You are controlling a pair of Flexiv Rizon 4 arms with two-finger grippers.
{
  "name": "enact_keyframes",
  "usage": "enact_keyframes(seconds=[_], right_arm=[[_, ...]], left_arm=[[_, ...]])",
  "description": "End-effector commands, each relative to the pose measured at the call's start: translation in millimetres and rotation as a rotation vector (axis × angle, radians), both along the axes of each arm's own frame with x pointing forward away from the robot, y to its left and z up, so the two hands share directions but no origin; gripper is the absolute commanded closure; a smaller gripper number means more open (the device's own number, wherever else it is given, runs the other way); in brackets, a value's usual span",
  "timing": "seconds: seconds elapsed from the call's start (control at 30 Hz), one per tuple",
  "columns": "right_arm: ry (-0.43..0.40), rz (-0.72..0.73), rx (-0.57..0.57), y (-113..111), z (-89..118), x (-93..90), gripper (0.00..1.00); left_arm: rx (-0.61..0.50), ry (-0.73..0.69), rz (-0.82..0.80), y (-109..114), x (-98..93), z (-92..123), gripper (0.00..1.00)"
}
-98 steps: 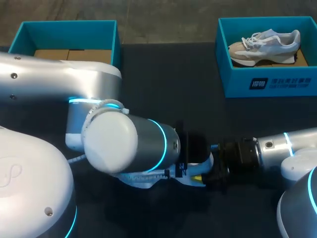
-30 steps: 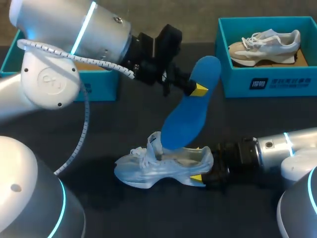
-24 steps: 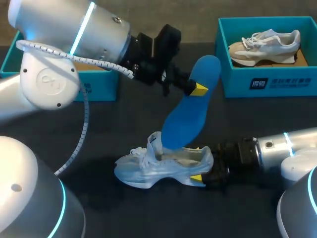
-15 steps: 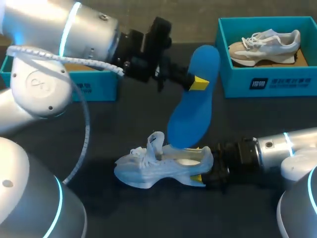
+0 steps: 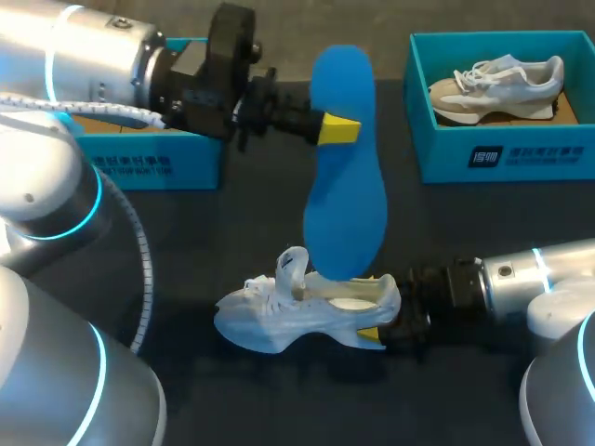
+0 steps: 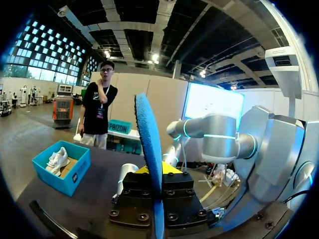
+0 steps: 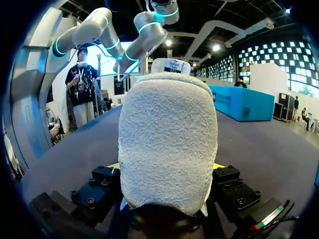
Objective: Take the shoe out of the shoebox, open the shoe tongue, remove and reinsert the insole, then place the shoe into the shoebox
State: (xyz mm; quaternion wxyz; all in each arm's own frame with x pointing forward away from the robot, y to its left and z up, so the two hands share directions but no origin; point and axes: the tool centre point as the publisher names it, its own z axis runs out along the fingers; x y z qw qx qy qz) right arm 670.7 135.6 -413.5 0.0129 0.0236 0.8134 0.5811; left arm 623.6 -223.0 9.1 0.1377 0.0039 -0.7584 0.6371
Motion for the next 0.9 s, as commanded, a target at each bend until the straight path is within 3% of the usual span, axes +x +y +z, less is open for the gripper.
enact_keyframes(seconds=[0.03,0.33,0.57,0.9], right_arm=[[0.001,-0.001,-0.004,0.0,-0.5,-0.8,1.0],[0.001,-0.001,-0.004,0.0,-0.5,-0.8,1.0],[0.001,-0.001,-0.004,0.0,-0.5,-0.8,1.0],[0.001,-0.001,-0.004,0.0,-0.5,-0.8,1.0]], left_arm=[[0.004,-0.001,-0.001,3.9,-0.4,1.0,1.0],[-0.067,0.023,0.007,13.7,-12.2,15.1,1.0],[-0.045,0.058,0.021,22.9,-26.2,27.8,1.0],[-0.004,0.095,0.025,29.9,-29.2,36.5,1.0]])
